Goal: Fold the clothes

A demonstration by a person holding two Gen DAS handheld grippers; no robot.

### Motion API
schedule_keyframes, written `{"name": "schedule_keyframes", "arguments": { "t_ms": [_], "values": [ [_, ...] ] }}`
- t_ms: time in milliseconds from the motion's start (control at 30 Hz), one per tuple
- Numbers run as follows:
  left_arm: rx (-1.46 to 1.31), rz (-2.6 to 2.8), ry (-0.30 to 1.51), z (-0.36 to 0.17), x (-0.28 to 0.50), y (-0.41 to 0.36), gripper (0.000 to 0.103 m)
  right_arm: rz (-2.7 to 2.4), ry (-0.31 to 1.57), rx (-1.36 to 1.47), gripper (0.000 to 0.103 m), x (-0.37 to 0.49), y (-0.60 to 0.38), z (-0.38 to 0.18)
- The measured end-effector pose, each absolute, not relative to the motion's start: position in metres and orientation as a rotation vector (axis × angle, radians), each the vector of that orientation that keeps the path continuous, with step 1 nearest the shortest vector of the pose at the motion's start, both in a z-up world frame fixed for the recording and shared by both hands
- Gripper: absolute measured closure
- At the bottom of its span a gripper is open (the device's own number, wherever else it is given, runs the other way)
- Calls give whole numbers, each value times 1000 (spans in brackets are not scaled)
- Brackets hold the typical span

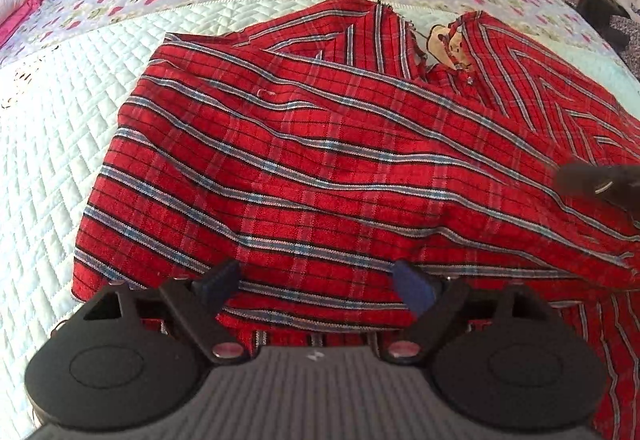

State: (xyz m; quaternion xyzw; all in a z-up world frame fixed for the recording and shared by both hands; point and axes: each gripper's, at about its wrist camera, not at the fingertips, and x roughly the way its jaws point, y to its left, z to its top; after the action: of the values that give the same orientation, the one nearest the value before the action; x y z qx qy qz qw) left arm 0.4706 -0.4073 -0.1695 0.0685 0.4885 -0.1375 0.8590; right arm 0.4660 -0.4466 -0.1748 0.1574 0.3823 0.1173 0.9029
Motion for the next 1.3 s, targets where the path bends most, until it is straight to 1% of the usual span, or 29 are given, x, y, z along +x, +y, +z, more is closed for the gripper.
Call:
{"name": "schedule_keyframes", "arguments": {
  "t_ms": [33, 67, 133, 200, 233, 333, 433, 467, 500, 533, 600, 667, 700, 900, 1033, 1067, 1100, 1133, 1167, 1200, 1267, 1300],
  "values": [
    [143, -285, 1026, -170, 470, -407, 14, 227, 830, 264, 74, 474, -439, -181],
    [142, -282, 1027, -170, 470, -407, 13, 201, 811, 239, 81, 475, -437, -179],
    [145, -277, 1024, -170, 468, -407, 12, 171, 726, 212, 69, 471, -434, -166],
    [150, -273, 1019, -171, 468, -407, 9, 208, 688, 163, 21, 468, -427, -158],
    [152, -271, 1017, -171, 468, -407, 8, 219, 709, 132, 13, 470, -425, -160],
    [159, -265, 1010, -172, 467, -408, 6, 268, 822, 113, 13, 478, -427, -170],
    [163, -250, 1013, -173, 468, -408, 2, 278, 863, 57, 22, 479, -418, -173],
    [165, -244, 1015, -173, 468, -409, 0, 285, 870, 24, 33, 477, -414, -173],
    [164, -241, 1018, -174, 469, -409, 0, 292, 876, -8, 48, 475, -410, -173],
    [163, -239, 1021, -174, 469, -408, 0, 297, 879, -29, 54, 473, -407, -173],
    [162, -237, 1027, -174, 470, -408, 0, 303, 883, -66, 85, 470, -402, -172],
    [160, -235, 1022, -174, 470, -409, 0, 291, 873, -92, 87, 469, -400, -170],
    [161, -236, 1017, -175, 469, -408, 0, 285, 867, -104, 91, 469, -399, -169],
    [157, -241, 1003, -175, 466, -407, 0, 130, 822, -289, 103, 476, -389, -170],
    [155, -245, 998, -176, 466, -407, 0, 8, 818, -224, 103, 491, -413, -178],
    [154, -245, 998, -176, 466, -407, 0, 1, 791, -153, 101, 488, -419, -173],
    [154, -244, 998, -176, 466, -407, 0, 0, 755, -67, 97, 483, -427, -166],
    [155, -242, 998, -176, 466, -407, 0, 31, 743, 2, 95, 479, -432, -162],
    [156, -241, 998, -176, 465, -408, 0, 70, 736, 67, 79, 475, -436, -158],
    [156, -240, 999, -176, 465, -408, 0, 109, 729, 132, 58, 471, -441, -155],
    [154, -239, 997, -176, 465, -408, 0, 189, 763, 151, 38, 472, -439, -158],
    [154, -238, 995, -177, 465, -408, 0, 206, 784, 125, 38, 475, -436, -162]
  ]
}}
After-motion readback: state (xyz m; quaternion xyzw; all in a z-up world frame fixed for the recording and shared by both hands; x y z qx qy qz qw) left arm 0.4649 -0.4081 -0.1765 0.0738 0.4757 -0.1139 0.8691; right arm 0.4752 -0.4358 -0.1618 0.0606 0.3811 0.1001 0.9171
